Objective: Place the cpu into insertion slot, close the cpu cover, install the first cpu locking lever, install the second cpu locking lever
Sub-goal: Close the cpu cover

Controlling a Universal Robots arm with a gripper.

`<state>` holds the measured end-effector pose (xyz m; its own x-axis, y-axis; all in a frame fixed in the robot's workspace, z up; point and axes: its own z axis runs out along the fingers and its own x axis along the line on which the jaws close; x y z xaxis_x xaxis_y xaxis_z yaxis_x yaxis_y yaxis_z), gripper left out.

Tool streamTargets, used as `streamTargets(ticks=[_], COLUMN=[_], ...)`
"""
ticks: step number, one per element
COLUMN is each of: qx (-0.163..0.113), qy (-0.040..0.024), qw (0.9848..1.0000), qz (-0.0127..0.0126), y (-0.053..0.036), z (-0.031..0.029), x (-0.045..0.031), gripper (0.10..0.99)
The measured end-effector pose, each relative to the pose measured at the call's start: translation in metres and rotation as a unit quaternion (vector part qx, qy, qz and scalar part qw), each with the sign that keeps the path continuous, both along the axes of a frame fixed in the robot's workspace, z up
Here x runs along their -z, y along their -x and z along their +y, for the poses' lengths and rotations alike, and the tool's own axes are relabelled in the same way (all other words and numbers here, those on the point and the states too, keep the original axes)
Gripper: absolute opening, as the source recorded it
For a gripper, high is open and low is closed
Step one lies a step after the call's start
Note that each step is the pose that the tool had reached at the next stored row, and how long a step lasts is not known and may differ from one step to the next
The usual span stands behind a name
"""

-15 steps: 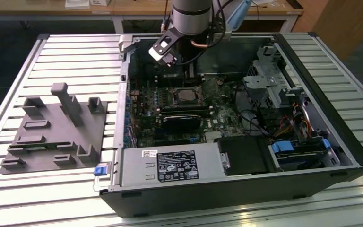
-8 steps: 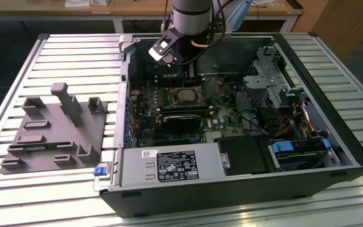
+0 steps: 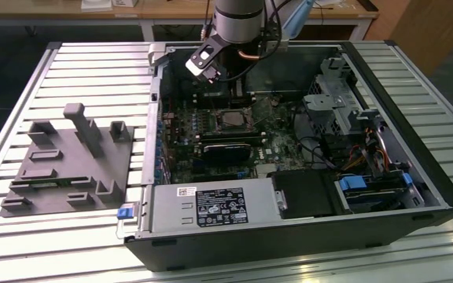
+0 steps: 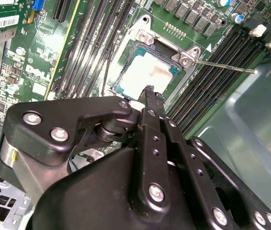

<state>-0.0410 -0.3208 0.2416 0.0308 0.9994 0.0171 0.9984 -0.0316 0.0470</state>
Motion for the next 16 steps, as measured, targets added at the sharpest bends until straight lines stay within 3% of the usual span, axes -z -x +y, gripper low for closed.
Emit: streamTargets(ticks=[5,13,16], qx=[0.000,0.000,0.000], qy=[0.0001,0.0001,-0.0001], qw=[1.0000,1.0000,1.0000], qz=[-0.0001,-0.0001,-0.0002], y=[0.0000,0.0000,0.0000], z=[0.0000,0.0000,0.0000], x=[-0.0022,-0.0175,-0.0175], gripper=[0.106,0.106,0.106])
